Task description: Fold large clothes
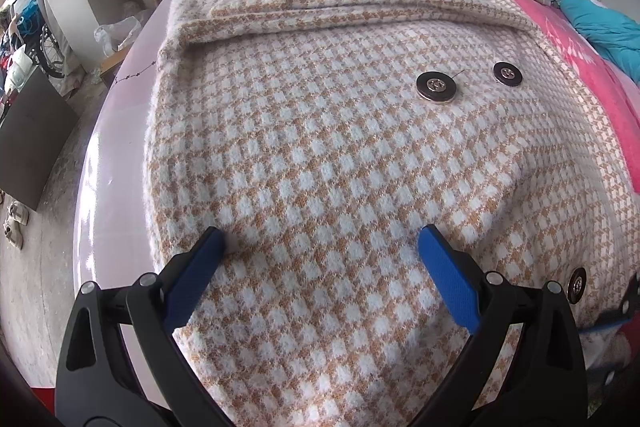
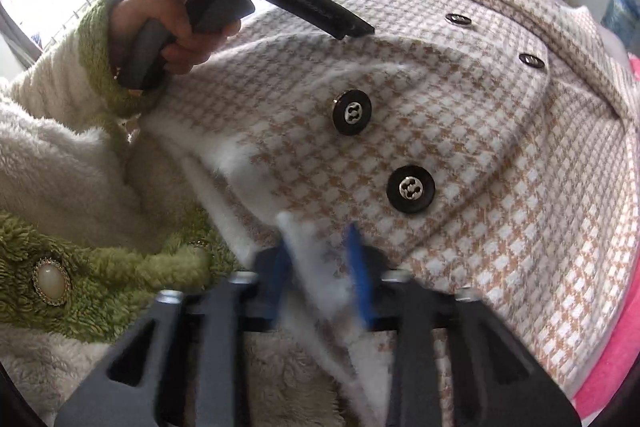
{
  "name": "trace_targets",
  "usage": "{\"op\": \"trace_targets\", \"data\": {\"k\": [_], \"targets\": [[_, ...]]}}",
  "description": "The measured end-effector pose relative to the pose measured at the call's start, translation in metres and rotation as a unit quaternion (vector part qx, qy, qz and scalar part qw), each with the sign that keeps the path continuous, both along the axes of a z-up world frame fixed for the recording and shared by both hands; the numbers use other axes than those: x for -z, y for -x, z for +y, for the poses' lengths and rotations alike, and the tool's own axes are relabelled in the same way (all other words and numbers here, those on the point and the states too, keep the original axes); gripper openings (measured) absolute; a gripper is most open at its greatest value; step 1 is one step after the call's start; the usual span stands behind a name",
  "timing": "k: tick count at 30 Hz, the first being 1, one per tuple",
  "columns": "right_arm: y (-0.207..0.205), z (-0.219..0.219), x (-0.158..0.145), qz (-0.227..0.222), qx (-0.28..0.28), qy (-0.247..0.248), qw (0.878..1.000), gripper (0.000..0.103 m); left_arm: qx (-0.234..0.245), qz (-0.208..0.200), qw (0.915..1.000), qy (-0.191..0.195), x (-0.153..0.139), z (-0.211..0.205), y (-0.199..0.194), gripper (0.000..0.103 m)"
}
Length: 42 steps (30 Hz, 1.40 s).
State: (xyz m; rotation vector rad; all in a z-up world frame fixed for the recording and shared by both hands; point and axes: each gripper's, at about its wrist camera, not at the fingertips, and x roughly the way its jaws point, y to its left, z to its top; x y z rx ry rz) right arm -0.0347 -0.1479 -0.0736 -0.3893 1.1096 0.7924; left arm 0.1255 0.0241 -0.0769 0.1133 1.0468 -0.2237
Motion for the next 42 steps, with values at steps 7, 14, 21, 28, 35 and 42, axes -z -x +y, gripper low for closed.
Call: {"op": "trace_targets", "data": {"k": [7,14,21,28,35,42], "targets": [[0.02,-0.03,-0.047,-0.022,-0.036,-0.015,0.999,0.008,0.017,0.004,0.9998,-0.005,-0.002,0.001,0.002,0.094],[0.013,-0.026,0.001,0.033,-0.051,0.026,0.998,0.007,0.024,0.003,0.9997,-0.011,-0.002,0.0,0.003,0.094],[-0.002,-0.041,-0.03,0.064,-0.024,-0.029,0.997,0.028,0.032,0.003,0.9994,-0.014,-0.001,0.001,0.004,0.094],[-0.021,-0.041,-0.039,0.063,0.065,-0.137,0.986,0.038,0.031,0.0,0.9994,-0.015,-0.001,0.0,0.005,0.094],[-0.027,-0.016,0.015,0.127,0.114,-0.119,0.978,0.044,0.03,0.002,0.9994,-0.017,0.0,-0.001,0.005,0.094],[-0.022,-0.018,-0.013,0.109,0.103,-0.162,0.975,0.054,0.025,0.002,0.9995,-0.018,0.0,0.0,0.004,0.094]]}}
